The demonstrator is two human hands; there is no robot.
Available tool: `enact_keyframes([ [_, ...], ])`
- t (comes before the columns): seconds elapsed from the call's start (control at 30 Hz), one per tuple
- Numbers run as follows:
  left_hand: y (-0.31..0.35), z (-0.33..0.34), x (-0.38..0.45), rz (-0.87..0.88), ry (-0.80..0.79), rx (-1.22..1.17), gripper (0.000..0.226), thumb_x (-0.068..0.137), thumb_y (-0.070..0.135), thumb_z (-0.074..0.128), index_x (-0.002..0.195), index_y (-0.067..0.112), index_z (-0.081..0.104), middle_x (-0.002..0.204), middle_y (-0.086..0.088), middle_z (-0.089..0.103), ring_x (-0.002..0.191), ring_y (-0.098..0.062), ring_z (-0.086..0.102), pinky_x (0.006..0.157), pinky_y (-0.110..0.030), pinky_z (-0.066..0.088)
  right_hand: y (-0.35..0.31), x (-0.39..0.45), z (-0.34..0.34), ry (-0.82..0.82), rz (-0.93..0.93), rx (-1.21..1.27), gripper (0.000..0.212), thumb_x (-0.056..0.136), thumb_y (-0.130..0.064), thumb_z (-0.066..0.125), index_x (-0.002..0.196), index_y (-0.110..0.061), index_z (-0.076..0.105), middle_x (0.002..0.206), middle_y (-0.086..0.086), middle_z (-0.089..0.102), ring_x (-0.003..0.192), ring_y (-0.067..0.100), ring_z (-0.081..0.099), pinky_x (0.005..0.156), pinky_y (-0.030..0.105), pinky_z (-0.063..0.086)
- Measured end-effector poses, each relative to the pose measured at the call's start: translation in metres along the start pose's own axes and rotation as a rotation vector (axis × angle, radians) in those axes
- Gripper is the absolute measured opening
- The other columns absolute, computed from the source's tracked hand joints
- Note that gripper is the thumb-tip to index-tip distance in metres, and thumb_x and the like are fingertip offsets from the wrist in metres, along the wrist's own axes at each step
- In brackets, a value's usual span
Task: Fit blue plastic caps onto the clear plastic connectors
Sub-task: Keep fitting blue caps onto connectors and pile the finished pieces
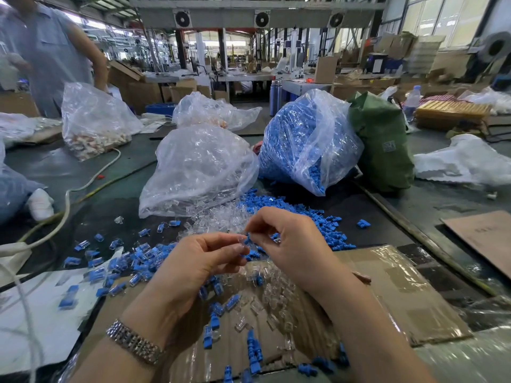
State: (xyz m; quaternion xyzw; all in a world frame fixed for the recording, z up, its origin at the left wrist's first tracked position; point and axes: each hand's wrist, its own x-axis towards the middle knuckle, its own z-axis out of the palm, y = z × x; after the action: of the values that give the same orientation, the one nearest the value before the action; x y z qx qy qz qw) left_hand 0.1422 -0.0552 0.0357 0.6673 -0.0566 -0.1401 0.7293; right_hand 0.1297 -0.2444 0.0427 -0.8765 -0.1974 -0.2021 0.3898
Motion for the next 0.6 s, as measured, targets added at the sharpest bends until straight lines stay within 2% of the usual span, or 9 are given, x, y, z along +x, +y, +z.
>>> enact_keyframes([
  [0.1, 0.0004, 0.0008, -0.0006, 0.003, -0.016, -0.033, 0.023, 0.072, 0.012, 0.075, 0.094, 0.008, 0.081, 0.099, -0.021, 0.077, 0.082, -0.024, 0.076, 0.070, -0.023, 0.060, -0.0035, -0.0007, 0.0003, -0.010, -0.019, -0.035, 0.010, 0.091, -0.013, 0.072, 0.092, -0.022, 0.067, 0.082, -0.011, 0.068, 0.080, 0.008, 0.064, 0.076, 0.035, 0.054],
  [0.33, 0.0001, 0.0019, 0.0006, 0.036, -0.046, -0.021, 0.022, 0.073, 0.010, 0.075, 0.093, 0.007, 0.080, 0.100, -0.021, 0.076, 0.087, -0.027, 0.075, 0.074, -0.025, 0.060, -0.0068, -0.0009, -0.0029, -0.042, 0.022, 0.064, 0.015, 0.090, -0.007, 0.071, 0.093, -0.021, 0.067, 0.084, -0.010, 0.070, 0.085, 0.008, 0.067, 0.081, 0.034, 0.056],
  [0.6, -0.0006, 0.0006, -0.0006, 0.063, -0.054, -0.018, 0.021, 0.072, 0.009, 0.075, 0.092, 0.006, 0.080, 0.097, -0.022, 0.076, 0.087, -0.028, 0.076, 0.073, -0.023, 0.059, -0.0077, -0.0021, -0.0057, -0.072, 0.014, 0.096, 0.016, 0.089, -0.004, 0.072, 0.092, -0.019, 0.067, 0.084, -0.011, 0.069, 0.086, 0.006, 0.066, 0.080, 0.022, 0.054],
])
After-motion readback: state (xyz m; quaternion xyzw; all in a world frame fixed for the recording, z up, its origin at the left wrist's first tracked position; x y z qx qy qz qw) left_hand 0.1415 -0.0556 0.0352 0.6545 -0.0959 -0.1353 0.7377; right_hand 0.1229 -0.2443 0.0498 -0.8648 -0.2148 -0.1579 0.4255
